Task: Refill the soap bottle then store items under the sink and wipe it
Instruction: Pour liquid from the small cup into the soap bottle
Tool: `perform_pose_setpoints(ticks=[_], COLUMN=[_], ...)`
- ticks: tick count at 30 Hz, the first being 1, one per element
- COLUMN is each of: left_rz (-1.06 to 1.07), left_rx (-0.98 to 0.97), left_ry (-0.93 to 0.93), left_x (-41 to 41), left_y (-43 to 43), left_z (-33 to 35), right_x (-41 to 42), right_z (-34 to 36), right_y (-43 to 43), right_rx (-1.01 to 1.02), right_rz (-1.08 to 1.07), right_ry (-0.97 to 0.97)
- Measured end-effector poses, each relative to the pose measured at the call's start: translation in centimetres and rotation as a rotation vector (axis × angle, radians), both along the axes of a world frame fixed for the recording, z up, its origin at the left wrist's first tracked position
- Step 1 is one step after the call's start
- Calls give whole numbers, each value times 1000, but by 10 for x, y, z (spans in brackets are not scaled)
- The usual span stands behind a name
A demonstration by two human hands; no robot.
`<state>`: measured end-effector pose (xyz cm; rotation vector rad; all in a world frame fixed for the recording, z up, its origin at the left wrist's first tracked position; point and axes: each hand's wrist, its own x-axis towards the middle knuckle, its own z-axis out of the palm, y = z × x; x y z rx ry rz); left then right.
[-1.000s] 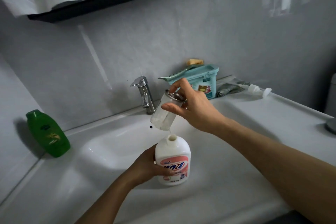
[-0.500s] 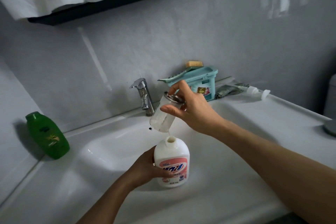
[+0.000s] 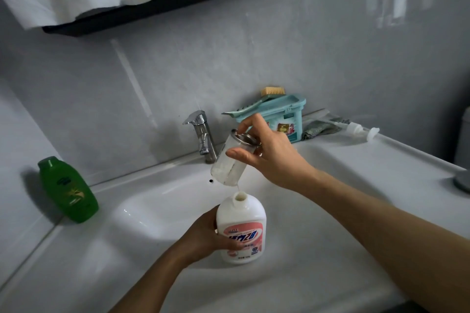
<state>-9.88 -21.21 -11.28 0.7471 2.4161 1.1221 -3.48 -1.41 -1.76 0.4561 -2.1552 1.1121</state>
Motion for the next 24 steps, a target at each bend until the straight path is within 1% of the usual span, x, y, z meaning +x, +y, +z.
perform_pose_setpoints(ticks=[24], left_rz=[22], left_rx=[-23], left_ry=[8], left_x=[-1], left_y=[1], left_z=[-1], right_x=[0], right_z=[2], right_y=[0], right_rx=[-13], right_rz=[-13], right_ry=[27])
